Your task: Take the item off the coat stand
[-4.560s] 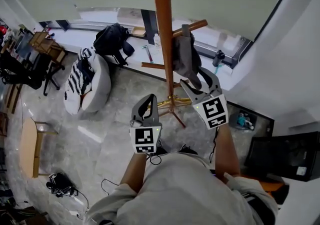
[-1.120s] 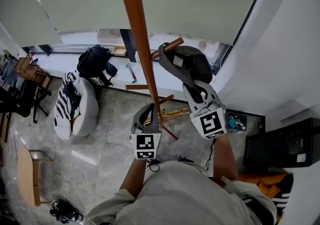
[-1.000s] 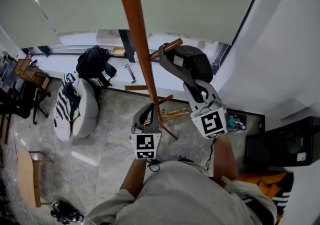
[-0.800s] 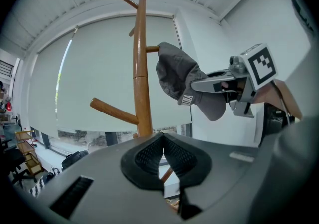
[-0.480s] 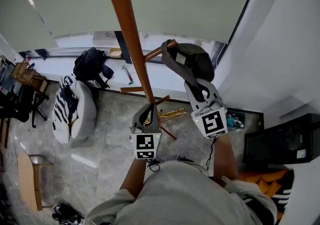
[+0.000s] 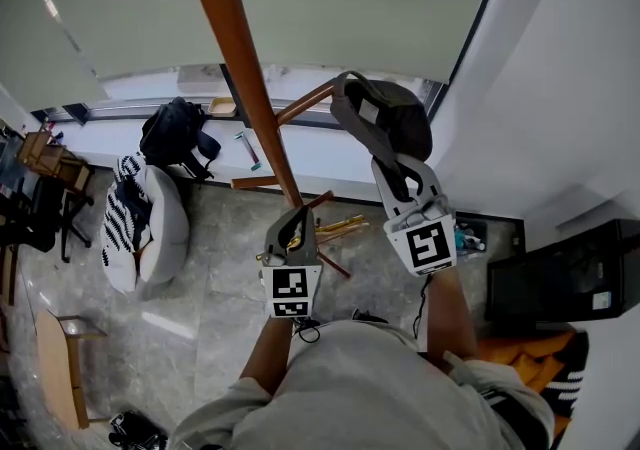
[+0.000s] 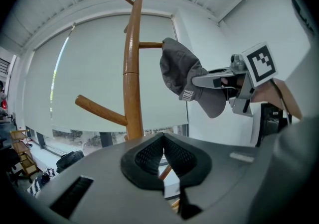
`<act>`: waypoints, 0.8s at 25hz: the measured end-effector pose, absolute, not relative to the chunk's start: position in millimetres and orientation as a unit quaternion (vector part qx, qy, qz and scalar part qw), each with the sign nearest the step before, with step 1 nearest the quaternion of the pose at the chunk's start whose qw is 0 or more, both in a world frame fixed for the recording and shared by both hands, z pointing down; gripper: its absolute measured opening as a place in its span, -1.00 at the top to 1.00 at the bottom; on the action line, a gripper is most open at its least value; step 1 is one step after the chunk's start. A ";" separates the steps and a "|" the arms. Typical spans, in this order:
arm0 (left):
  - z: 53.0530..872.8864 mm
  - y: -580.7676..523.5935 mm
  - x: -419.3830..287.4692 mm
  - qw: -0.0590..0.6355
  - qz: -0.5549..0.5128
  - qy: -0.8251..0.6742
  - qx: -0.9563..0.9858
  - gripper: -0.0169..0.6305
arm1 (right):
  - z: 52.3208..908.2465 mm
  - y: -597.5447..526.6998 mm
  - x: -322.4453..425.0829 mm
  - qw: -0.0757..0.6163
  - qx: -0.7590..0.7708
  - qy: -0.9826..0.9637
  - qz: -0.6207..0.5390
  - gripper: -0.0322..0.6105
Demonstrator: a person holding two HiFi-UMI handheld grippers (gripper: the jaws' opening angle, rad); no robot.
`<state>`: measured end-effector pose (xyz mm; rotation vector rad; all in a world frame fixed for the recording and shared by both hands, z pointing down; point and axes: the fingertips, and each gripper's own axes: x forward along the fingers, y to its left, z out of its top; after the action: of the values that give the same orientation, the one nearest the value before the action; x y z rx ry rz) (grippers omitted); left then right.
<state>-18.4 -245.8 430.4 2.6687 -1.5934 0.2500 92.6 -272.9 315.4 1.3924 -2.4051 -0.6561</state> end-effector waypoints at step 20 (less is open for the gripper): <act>432.8 -239.7 35.4 0.011 0.079 -0.402 0.912 0.92 | 348.7 -235.0 158.7 0.031 0.631 -0.769 -0.095 0.82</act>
<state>35.4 -239.7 432.8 2.8462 -1.2537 0.2472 158.7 -235.0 348.7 1.9460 -2.3698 -0.2930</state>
